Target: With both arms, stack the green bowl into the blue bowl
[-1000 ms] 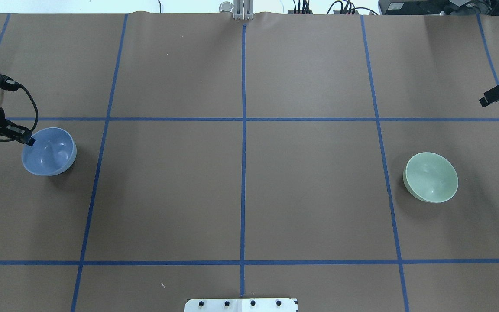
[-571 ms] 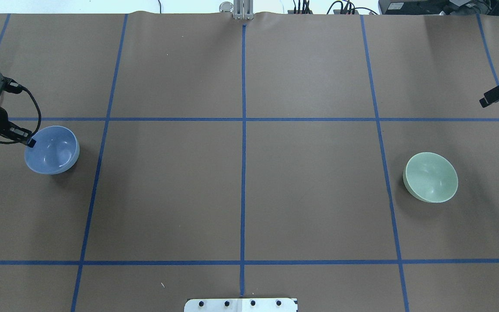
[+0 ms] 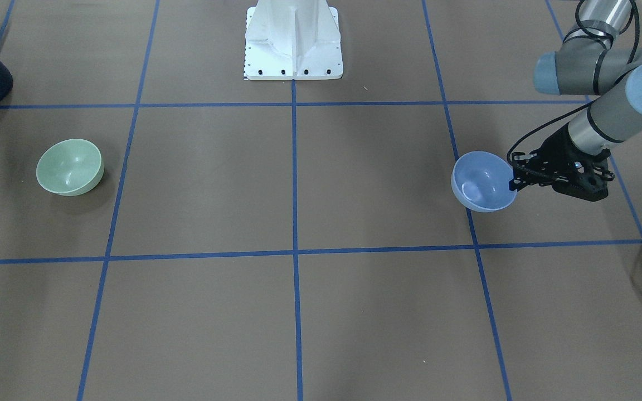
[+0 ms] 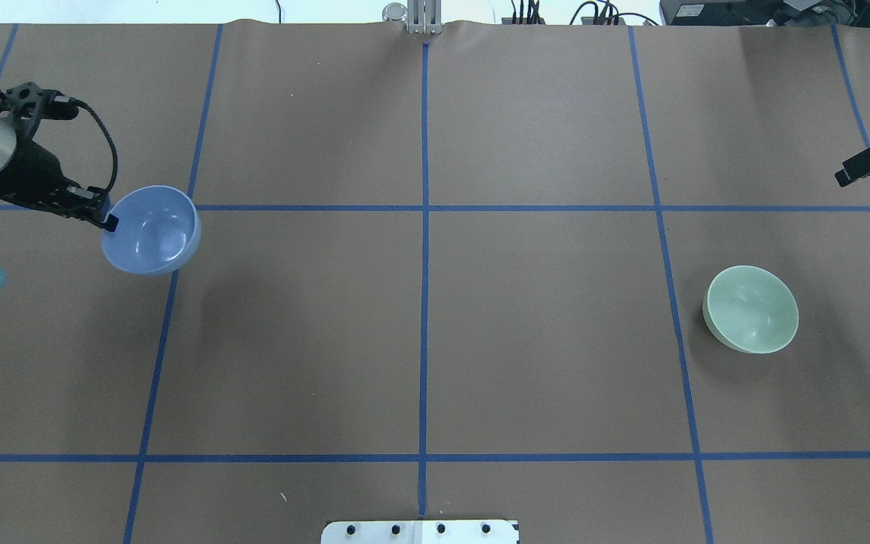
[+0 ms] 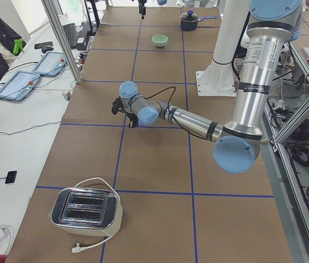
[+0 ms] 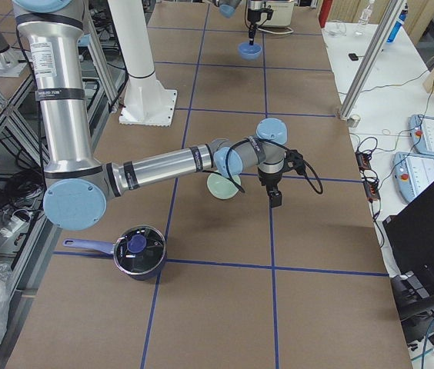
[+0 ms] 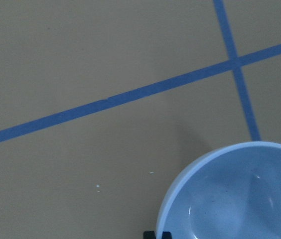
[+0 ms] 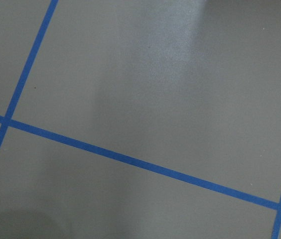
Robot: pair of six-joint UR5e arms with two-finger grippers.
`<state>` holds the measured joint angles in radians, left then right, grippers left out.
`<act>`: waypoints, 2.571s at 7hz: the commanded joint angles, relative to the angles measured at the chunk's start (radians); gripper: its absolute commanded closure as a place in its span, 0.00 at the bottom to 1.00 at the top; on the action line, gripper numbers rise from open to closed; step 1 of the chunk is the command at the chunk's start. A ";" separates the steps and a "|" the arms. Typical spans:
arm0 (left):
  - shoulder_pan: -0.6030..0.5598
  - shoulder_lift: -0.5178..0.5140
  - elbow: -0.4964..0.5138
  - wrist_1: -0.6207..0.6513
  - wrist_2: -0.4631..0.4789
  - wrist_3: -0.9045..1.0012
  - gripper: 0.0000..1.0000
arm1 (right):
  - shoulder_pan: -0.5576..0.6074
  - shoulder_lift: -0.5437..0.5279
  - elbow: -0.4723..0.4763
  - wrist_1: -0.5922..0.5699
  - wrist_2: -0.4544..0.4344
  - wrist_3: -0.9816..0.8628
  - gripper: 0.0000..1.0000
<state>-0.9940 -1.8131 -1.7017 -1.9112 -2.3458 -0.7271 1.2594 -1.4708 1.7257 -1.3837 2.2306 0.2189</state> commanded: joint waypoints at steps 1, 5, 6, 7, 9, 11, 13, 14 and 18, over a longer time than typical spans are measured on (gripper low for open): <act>0.117 -0.186 -0.004 0.108 0.046 -0.258 1.00 | 0.000 0.003 0.000 0.000 0.003 0.000 0.00; 0.386 -0.529 0.198 0.201 0.280 -0.494 1.00 | -0.009 0.004 0.000 0.000 0.004 0.002 0.00; 0.411 -0.561 0.224 0.201 0.295 -0.509 1.00 | -0.009 0.006 0.000 0.000 0.004 0.001 0.00; 0.413 -0.565 0.228 0.201 0.296 -0.509 1.00 | -0.011 0.006 0.000 -0.001 0.006 0.002 0.00; 0.425 -0.555 0.218 0.201 0.326 -0.502 1.00 | -0.009 0.006 0.000 -0.002 0.007 0.002 0.00; 0.425 -0.543 0.215 0.202 0.333 -0.502 1.00 | -0.011 0.006 0.000 -0.002 0.006 0.002 0.00; 0.425 -0.502 0.215 0.140 0.333 -0.492 1.00 | -0.011 0.006 0.006 -0.002 0.007 0.014 0.00; 0.425 -0.506 0.215 0.139 0.333 -0.492 1.00 | -0.011 0.006 0.008 0.000 0.007 0.019 0.00; 0.422 -0.500 0.174 0.136 0.339 -0.491 0.02 | -0.015 0.007 0.008 0.000 0.007 0.020 0.00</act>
<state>-0.5696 -2.3183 -1.5008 -1.7748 -2.0106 -1.2192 1.2446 -1.4635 1.7333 -1.3836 2.2381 0.2380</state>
